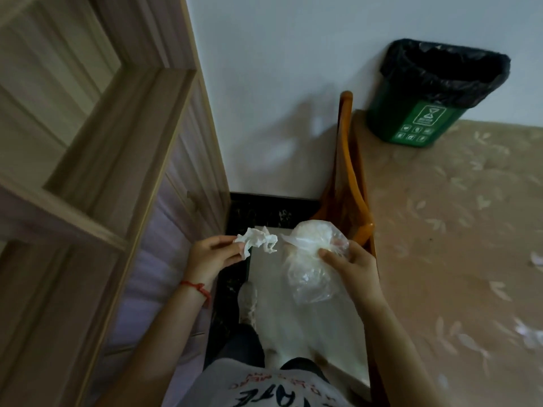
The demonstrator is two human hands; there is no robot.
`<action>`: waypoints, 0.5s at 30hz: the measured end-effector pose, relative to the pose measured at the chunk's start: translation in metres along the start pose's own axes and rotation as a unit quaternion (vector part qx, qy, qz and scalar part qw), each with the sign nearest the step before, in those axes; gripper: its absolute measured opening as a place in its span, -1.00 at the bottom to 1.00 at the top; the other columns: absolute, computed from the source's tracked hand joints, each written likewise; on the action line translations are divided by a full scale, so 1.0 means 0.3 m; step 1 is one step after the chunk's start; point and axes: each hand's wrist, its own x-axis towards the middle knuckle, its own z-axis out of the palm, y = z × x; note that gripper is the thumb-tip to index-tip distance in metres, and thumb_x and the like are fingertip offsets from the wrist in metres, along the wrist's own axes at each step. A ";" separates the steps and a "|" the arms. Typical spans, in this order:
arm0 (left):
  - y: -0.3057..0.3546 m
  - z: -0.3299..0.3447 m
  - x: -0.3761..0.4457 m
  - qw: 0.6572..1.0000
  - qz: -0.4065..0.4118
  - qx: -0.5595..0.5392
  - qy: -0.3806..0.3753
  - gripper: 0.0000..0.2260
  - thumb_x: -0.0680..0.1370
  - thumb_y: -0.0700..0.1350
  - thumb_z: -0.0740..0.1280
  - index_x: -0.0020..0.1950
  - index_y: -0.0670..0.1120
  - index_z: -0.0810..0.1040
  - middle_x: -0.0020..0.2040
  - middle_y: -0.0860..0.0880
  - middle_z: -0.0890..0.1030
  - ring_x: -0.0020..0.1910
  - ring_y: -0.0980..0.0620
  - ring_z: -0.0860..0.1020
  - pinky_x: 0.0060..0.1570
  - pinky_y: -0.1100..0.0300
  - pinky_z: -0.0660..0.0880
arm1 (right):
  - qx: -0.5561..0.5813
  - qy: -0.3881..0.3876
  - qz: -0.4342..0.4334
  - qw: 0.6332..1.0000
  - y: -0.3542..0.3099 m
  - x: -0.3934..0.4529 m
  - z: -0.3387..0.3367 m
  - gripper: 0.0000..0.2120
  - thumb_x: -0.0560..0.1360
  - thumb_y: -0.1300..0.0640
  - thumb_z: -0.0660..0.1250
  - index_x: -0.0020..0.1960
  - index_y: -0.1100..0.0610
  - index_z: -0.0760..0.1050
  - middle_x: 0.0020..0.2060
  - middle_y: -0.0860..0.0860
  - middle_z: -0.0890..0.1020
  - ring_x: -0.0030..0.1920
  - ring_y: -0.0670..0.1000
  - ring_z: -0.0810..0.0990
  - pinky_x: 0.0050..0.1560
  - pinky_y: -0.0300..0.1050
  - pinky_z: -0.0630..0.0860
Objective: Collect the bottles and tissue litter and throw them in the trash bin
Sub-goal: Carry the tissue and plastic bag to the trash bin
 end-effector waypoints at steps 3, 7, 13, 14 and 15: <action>0.089 0.029 0.159 1.000 0.008 0.011 -0.023 -0.89 0.44 -0.41 0.33 -0.20 -0.23 0.58 -0.44 0.03 0.63 -0.42 0.19 0.61 -0.37 0.37 0.56 | -0.002 0.030 -0.010 1.000 -0.054 0.128 0.044 -0.81 0.39 0.17 0.45 -0.07 0.23 0.53 -0.22 0.11 0.64 -0.28 0.01 0.66 -0.30 -0.17 0.62; 0.229 0.072 0.351 0.998 0.016 0.017 -0.051 -0.84 0.44 -0.43 0.32 -0.25 -0.20 0.57 -0.46 0.02 0.63 -0.43 0.18 0.61 -0.37 0.35 0.57 | 0.005 0.059 -0.017 0.998 -0.150 0.286 0.098 -0.89 0.40 0.16 0.44 -0.14 0.09 0.52 -0.21 0.15 0.66 -0.26 0.07 0.67 -0.24 -0.03 0.64; 0.369 0.171 0.557 0.995 0.018 0.027 -0.090 -0.84 0.44 -0.42 0.31 -0.25 -0.20 0.56 -0.47 0.04 0.63 -0.42 0.15 0.61 -0.37 0.36 0.56 | 0.021 0.084 -0.027 0.996 -0.249 0.472 0.122 -0.85 0.39 0.13 0.45 -0.11 0.14 0.55 -0.20 0.22 0.66 -0.20 0.22 0.66 -0.15 0.22 0.61; 0.386 0.188 0.585 0.995 0.016 0.025 -0.096 -0.85 0.44 -0.42 0.31 -0.24 -0.20 0.57 -0.46 0.03 0.63 -0.42 0.15 0.61 -0.37 0.36 0.56 | 0.025 0.086 -0.029 0.996 -0.263 0.501 0.123 -0.86 0.39 0.13 0.45 -0.11 0.14 0.55 -0.20 0.21 0.66 -0.21 0.19 0.67 -0.16 0.17 0.62; 0.402 0.205 0.611 0.995 0.015 0.024 -0.100 -0.85 0.44 -0.42 0.31 -0.23 -0.21 0.57 -0.46 0.03 0.63 -0.42 0.16 0.62 -0.37 0.36 0.56 | 0.032 0.090 -0.032 0.995 -0.280 0.529 0.124 -0.87 0.39 0.15 0.45 -0.11 0.14 0.55 -0.22 0.19 0.66 -0.23 0.11 0.68 -0.21 0.06 0.64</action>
